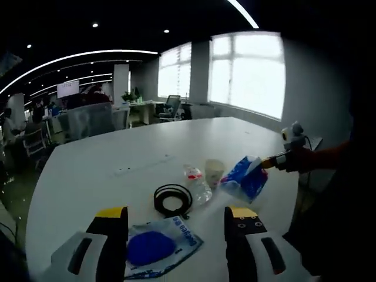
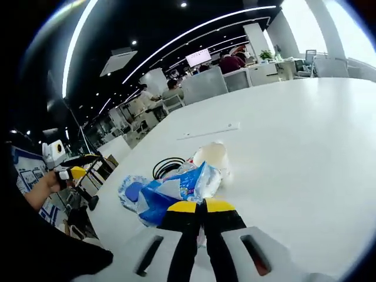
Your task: Arrange the tabletop items into an orderly group along one side of the table until the central work area is clear of visible clutter.
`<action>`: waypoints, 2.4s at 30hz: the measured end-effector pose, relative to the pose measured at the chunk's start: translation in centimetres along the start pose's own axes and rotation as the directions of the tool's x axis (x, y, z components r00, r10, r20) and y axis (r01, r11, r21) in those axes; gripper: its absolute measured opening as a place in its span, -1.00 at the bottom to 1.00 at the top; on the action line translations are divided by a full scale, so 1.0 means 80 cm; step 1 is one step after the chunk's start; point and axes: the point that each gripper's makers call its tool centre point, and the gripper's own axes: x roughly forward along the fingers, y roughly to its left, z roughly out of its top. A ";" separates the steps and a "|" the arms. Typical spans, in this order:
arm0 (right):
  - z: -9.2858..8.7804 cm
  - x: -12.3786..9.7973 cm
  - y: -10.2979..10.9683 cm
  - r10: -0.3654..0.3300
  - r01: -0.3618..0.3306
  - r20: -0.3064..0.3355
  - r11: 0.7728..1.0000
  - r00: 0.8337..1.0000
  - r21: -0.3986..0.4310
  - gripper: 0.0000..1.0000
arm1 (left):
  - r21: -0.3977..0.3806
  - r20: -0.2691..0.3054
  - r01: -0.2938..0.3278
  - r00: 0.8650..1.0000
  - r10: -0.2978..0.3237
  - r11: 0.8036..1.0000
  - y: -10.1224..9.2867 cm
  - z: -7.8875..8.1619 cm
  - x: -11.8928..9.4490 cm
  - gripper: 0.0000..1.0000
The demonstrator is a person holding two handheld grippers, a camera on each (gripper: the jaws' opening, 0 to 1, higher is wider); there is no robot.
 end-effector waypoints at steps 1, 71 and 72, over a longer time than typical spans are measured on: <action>-0.002 0.001 -0.008 -0.004 0.004 -0.006 1.000 1.000 0.007 -1.00 | -0.005 0.000 -0.008 1.000 0.008 1.000 0.003 -0.001 -0.003 0.30; -0.021 0.033 0.038 -0.062 0.063 0.015 0.982 0.998 -0.177 0.59 | -0.021 -0.096 -0.092 0.991 0.090 0.996 0.067 -0.061 -0.021 0.99; -0.021 0.034 0.041 -0.057 0.058 0.013 0.982 0.998 -0.181 0.57 | -0.021 -0.098 -0.090 0.991 0.088 0.996 0.067 -0.062 -0.020 0.99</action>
